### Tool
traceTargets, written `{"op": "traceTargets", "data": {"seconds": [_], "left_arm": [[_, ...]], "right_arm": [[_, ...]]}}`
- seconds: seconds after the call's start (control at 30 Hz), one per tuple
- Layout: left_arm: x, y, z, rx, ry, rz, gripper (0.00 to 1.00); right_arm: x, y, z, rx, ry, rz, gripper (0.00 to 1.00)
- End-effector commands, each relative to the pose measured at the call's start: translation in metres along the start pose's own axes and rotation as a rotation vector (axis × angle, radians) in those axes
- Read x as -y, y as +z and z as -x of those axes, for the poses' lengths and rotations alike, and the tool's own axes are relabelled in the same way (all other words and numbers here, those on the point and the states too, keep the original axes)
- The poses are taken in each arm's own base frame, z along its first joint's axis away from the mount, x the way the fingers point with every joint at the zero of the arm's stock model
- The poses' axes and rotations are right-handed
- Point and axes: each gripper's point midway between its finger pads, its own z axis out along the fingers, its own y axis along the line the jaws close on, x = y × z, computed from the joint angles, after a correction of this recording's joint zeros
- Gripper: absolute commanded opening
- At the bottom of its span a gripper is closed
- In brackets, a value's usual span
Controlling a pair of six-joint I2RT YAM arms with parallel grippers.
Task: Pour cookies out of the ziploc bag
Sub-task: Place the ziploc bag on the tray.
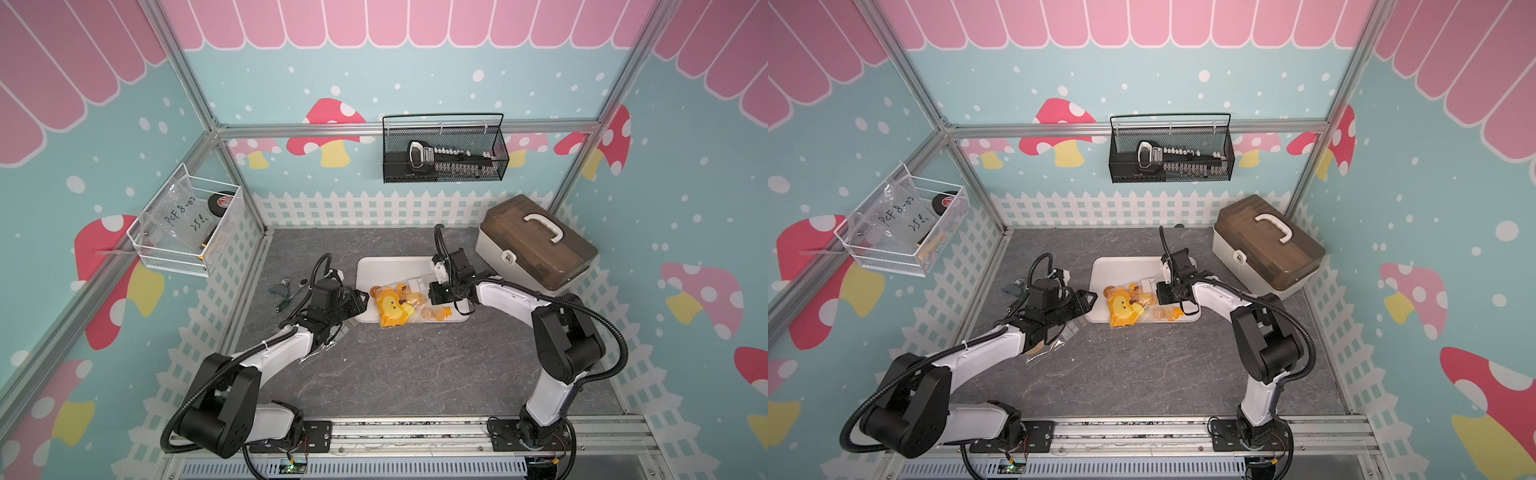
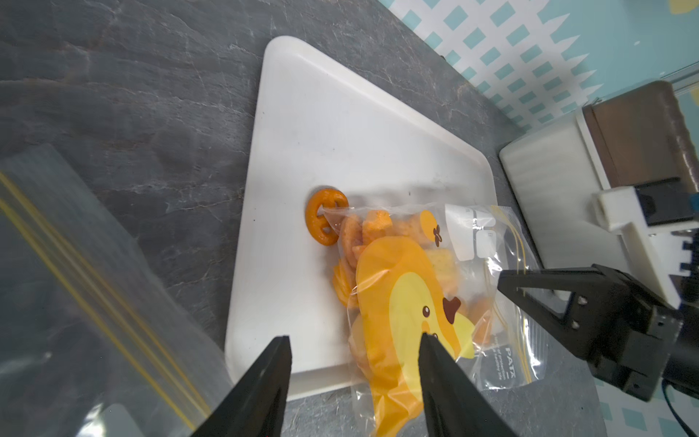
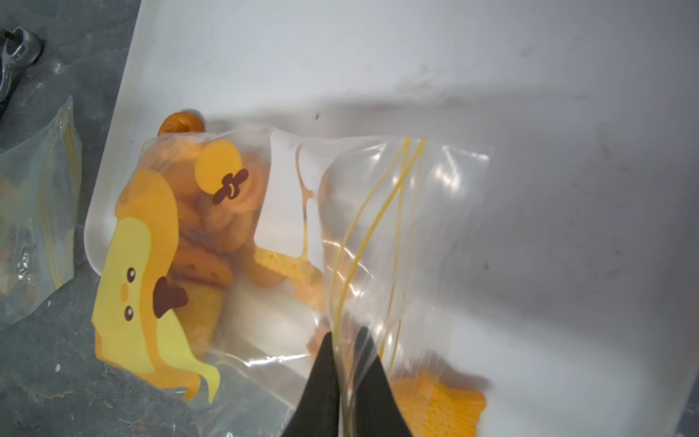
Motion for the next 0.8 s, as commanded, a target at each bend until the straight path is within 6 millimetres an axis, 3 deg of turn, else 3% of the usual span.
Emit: {"op": "traceTargets", "data": {"seconds": [0.0,0.17,0.33,0.63,0.77], "left_arm": [[0.011,0.013,-0.002,-0.028,0.009,-0.037,0.57],[0.009,0.041,-0.003,-0.058,-0.004,-0.019,0.54],[-0.001,0.067,0.004,-0.047,-0.045,0.015,0.50],[-0.003,0.097,0.006,-0.061,-0.086,0.018,0.43],[-0.003,0.097,0.006,-0.060,-0.087,0.017,0.28]], "right_arm": [[0.006,-0.001,0.014,0.047,-0.021,-0.011,0.16],[-0.002,-0.008,0.017,0.065,-0.026,0.030,0.28],[-0.014,-0.050,0.024,0.149,-0.036,0.066,0.35],[-0.035,-0.107,0.015,0.240,-0.040,0.151,0.37],[-0.038,-0.122,0.010,0.262,-0.043,0.167,0.37]]}}
